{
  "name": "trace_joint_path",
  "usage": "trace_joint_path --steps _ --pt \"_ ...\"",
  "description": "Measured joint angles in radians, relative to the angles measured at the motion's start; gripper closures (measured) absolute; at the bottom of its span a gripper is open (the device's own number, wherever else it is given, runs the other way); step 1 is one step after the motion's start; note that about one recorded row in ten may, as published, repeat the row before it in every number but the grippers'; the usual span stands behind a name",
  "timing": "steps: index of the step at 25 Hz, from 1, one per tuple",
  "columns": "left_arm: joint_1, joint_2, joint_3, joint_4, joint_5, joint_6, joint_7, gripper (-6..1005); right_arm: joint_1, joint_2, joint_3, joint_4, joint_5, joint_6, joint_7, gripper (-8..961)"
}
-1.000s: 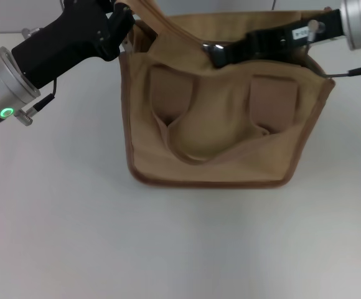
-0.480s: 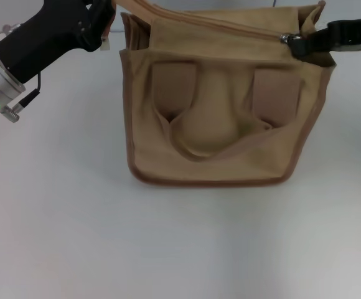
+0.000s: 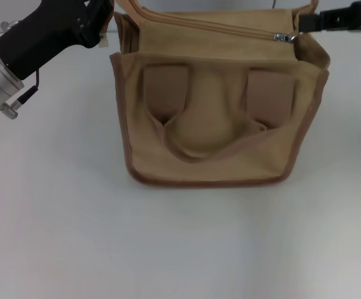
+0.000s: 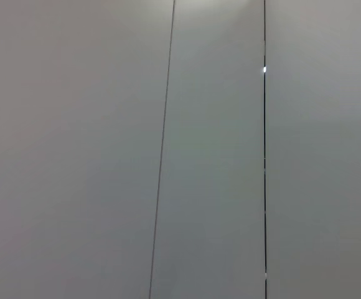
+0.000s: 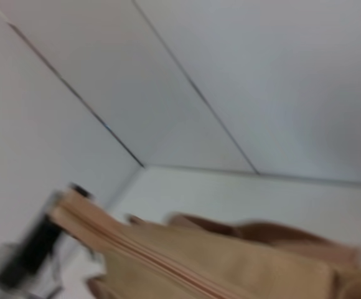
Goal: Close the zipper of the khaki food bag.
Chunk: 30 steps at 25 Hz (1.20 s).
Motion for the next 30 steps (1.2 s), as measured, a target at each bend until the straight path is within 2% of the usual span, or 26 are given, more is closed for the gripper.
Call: trace_joint_path --steps 3,7,9,10,14,15,19,20,24,26,29,30 --pt "0.000 0.000 0.000 0.000 0.000 -0.008 0.000 928 -0.032 0.001 0.024 0.022 0.113 -0.026 -0.099 814" --pt "0.000 -0.001 0.001 0.000 0.000 -0.010 0.000 927 -0.074 -0.007 0.037 0.127 0.276 -0.121 -0.336 785" --pt "-0.001 -0.001 0.001 -0.002 0.000 -0.012 0.000 926 -0.111 -0.008 0.037 0.236 0.373 -0.207 -0.554 542" --pt "-0.001 -0.001 0.001 -0.002 0.000 -0.012 0.000 926 -0.111 -0.008 0.037 0.236 0.373 -0.207 -0.554 501" --pt "-0.004 -0.003 0.002 -0.005 0.000 -0.015 -0.002 925 -0.162 -0.001 0.033 0.405 0.420 -0.307 -0.870 339" --pt "-0.004 -0.003 0.002 -0.005 0.000 -0.015 -0.002 924 -0.162 -0.001 0.033 0.405 0.420 -0.307 -0.870 322" --pt "-0.002 -0.002 0.000 -0.002 0.000 -0.018 -0.014 923 -0.201 0.001 0.012 0.516 0.351 -0.352 -1.121 256" --pt "-0.001 -0.002 -0.001 -0.002 0.000 -0.019 -0.014 923 -0.201 0.001 0.012 0.516 0.351 -0.352 -1.121 239" --pt "0.008 0.000 -0.002 -0.002 0.000 -0.023 -0.022 922 -0.198 0.004 0.011 0.615 0.173 -0.326 -1.309 172" --pt "0.010 0.000 -0.002 -0.002 0.000 -0.023 -0.024 921 -0.195 0.006 0.011 0.627 0.142 -0.316 -1.333 139" --pt "0.020 0.000 -0.003 -0.001 0.000 -0.024 -0.025 920 -0.192 0.024 0.011 0.642 0.054 -0.265 -1.383 129" --pt "0.020 0.000 -0.003 -0.001 0.000 -0.024 -0.025 920 -0.192 0.024 0.011 0.642 0.054 -0.265 -1.383 126"
